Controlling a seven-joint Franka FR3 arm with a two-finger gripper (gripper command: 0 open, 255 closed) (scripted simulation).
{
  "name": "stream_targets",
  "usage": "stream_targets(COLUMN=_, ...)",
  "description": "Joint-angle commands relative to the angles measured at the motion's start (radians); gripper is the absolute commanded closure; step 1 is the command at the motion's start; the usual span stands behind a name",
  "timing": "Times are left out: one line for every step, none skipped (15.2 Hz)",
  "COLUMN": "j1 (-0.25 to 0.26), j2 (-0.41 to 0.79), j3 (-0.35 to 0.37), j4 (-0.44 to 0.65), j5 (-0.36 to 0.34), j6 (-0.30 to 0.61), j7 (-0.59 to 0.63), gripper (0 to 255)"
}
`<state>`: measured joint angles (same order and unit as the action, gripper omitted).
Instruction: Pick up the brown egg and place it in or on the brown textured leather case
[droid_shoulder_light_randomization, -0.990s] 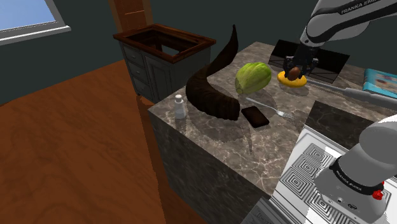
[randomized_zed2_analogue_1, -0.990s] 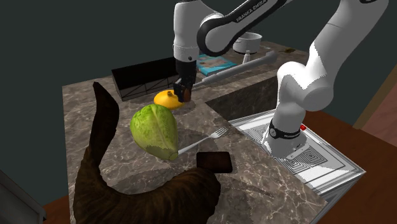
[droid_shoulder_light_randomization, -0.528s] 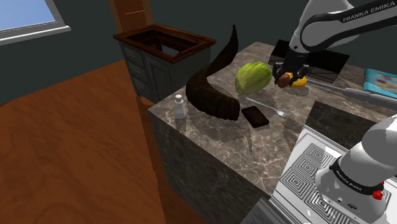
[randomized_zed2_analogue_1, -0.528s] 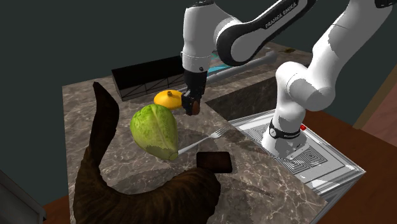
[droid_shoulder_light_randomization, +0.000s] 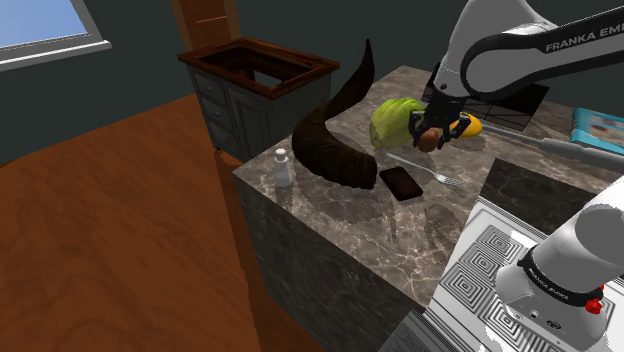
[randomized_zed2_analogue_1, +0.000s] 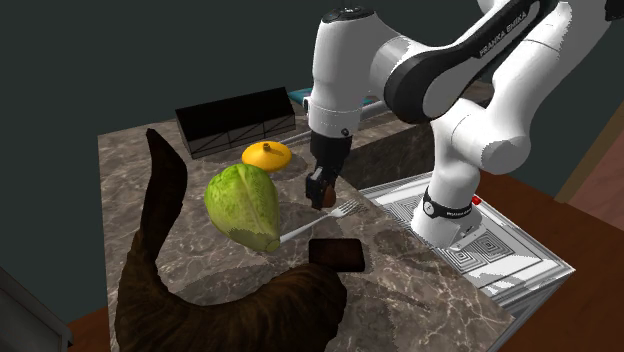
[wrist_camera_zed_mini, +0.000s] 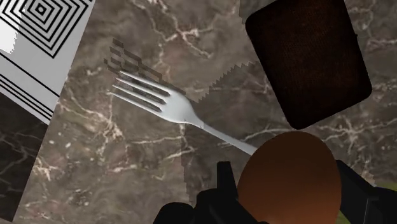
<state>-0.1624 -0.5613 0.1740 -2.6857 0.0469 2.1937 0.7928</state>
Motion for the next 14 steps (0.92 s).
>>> stream_targets(j1=0.031, j2=-0.006, j3=0.045, j4=0.003, j5=0.025, j6=-0.010, j7=0.058, gripper=255)
stream_targets(j1=0.045, j2=-0.006, j3=0.066, j4=0.005, j5=0.036, j6=-0.012, j7=0.084, gripper=255)
stream_targets(j1=0.059, j2=-0.005, j3=0.088, j4=0.009, j5=0.047, j6=-0.015, j7=0.111, gripper=255)
stream_targets(j1=0.072, j2=-0.002, j3=0.109, j4=0.014, j5=0.058, j6=-0.016, j7=0.137, gripper=255)
stream_targets(j1=0.088, j2=0.005, j3=0.138, j4=0.022, j5=0.071, j6=-0.018, j7=0.172, gripper=255)
stream_targets(j1=0.088, j2=0.012, j3=0.140, j4=0.013, j5=0.071, j6=-0.002, j7=0.173, gripper=255)
stream_targets(j1=0.088, j2=0.019, j3=0.143, j4=0.005, j5=0.072, j6=0.014, j7=0.175, gripper=255)
stream_targets(j1=0.087, j2=0.027, j3=0.145, j4=-0.004, j5=0.072, j6=0.030, j7=0.176, gripper=255)
stream_targets(j1=0.087, j2=0.035, j3=0.148, j4=-0.012, j5=0.072, j6=0.047, j7=0.178, gripper=255)
stream_targets(j1=0.086, j2=0.044, j3=0.151, j4=-0.020, j5=0.072, j6=0.064, j7=0.179, gripper=255)
stream_targets(j1=0.085, j2=0.053, j3=0.154, j4=-0.028, j5=0.072, j6=0.080, j7=0.181, gripper=255)
stream_targets(j1=0.085, j2=0.062, j3=0.157, j4=-0.036, j5=0.072, j6=0.097, j7=0.182, gripper=255)
stream_targets(j1=0.084, j2=0.072, j3=0.159, j4=-0.043, j5=0.071, j6=0.114, j7=0.184, gripper=255)
stream_targets(j1=0.083, j2=0.082, j3=0.162, j4=-0.051, j5=0.071, j6=0.132, j7=0.186, gripper=255)
